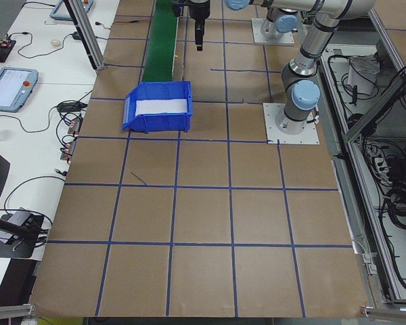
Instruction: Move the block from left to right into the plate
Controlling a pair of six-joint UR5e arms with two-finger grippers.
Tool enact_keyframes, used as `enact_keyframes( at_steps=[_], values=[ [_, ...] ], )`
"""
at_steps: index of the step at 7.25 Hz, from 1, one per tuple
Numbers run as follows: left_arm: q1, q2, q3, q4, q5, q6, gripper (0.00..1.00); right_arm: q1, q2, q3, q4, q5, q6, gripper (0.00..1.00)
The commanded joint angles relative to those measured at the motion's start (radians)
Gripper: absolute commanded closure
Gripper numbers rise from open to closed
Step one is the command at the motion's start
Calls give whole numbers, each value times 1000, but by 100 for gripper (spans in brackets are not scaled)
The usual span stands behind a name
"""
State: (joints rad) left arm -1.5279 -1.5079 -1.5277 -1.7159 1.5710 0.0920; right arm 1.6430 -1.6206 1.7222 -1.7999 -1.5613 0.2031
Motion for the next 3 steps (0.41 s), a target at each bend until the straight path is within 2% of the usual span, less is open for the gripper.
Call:
enact_keyframes(
  at_steps=[1, 2, 3],
  values=[
    [0, 0, -2, 6, -2, 0, 0, 1, 1, 10, -1, 0, 1, 0],
    [-3, 0, -8, 6, -2, 0, 0, 1, 1, 8, -3, -9, -1, 0],
    [-8, -1, -12, 10, -6, -3, 0, 1, 2, 8, -3, -44, -11, 0]
  ],
)
